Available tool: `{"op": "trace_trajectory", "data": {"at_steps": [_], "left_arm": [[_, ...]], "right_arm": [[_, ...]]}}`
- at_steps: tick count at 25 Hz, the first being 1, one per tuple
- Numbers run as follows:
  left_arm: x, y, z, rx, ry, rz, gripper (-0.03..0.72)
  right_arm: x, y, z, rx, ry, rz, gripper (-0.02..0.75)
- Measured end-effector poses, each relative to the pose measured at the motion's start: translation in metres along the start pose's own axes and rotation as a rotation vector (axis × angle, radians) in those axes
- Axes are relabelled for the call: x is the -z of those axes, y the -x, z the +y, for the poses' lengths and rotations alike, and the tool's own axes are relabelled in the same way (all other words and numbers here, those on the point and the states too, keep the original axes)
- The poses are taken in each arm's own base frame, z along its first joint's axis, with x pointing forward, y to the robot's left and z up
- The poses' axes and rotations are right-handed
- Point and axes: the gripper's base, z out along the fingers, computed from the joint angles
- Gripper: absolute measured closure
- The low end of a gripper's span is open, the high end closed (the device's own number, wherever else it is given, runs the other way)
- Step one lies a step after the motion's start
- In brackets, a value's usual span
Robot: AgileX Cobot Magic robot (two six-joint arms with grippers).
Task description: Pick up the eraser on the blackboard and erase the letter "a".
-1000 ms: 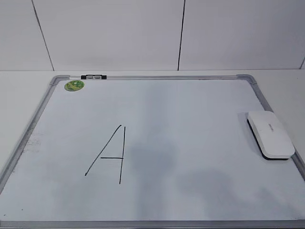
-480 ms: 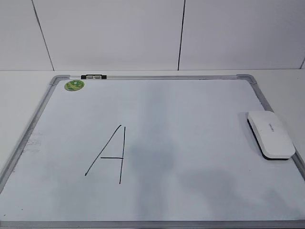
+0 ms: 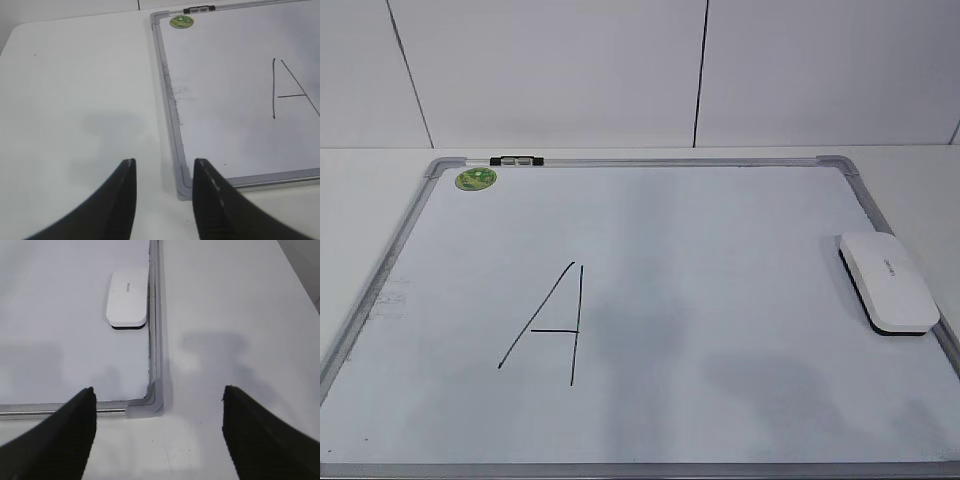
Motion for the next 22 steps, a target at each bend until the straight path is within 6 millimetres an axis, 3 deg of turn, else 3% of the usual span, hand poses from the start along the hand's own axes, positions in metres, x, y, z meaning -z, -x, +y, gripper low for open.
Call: {"op": "trace_trajectory", "data": {"at_steps": [22], "left_arm": [[-0.0002,0.0001,-0.0001,0.011,0.019,0.000,0.440]], "right_arm": [[0.0001,0.0000,0.0002,-0.008,-0.016,0.001,0.144]]}}
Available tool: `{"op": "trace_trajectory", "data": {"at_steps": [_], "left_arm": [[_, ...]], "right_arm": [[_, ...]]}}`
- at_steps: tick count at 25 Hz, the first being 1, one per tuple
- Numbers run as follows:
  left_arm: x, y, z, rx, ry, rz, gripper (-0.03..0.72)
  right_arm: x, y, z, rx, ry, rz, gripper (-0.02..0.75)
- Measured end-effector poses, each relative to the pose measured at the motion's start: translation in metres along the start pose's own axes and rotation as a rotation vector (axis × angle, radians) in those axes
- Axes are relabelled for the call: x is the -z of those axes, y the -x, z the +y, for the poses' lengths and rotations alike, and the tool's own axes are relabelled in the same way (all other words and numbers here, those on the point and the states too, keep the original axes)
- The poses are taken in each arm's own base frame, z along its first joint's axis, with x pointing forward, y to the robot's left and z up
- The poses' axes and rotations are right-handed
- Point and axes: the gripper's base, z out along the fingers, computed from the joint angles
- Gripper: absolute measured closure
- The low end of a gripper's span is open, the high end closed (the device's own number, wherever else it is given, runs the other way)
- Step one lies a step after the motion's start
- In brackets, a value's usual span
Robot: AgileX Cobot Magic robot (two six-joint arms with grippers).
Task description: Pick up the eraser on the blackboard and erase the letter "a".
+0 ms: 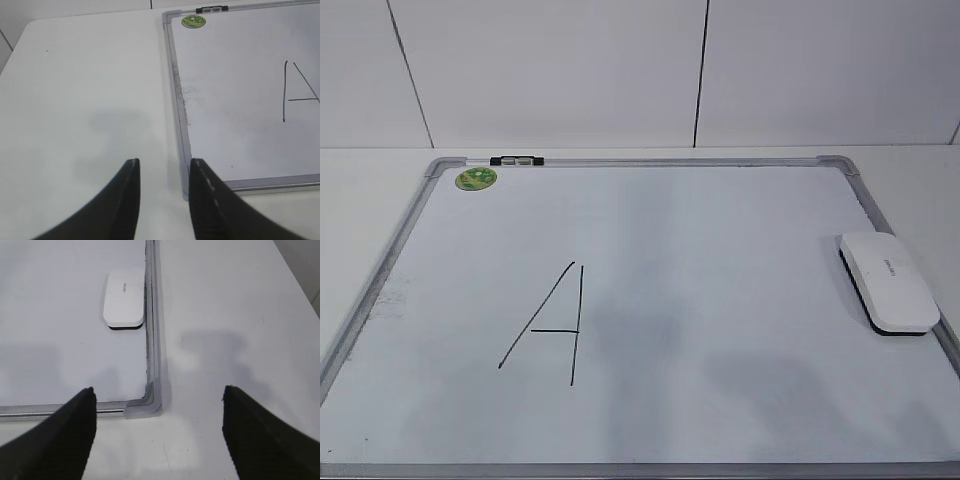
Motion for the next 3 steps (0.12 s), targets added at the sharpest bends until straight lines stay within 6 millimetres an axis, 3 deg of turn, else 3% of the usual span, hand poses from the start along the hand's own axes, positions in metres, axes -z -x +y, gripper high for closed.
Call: {"op": "trace_trajectory", "data": {"at_steps": [3], "left_arm": [[0.0000,0.0000,0.0000,0.000,0.000,0.000,0.442]], "right_arm": [[0.0000,0.0000,0.0000,0.000,0.000,0.000,0.144]]}}
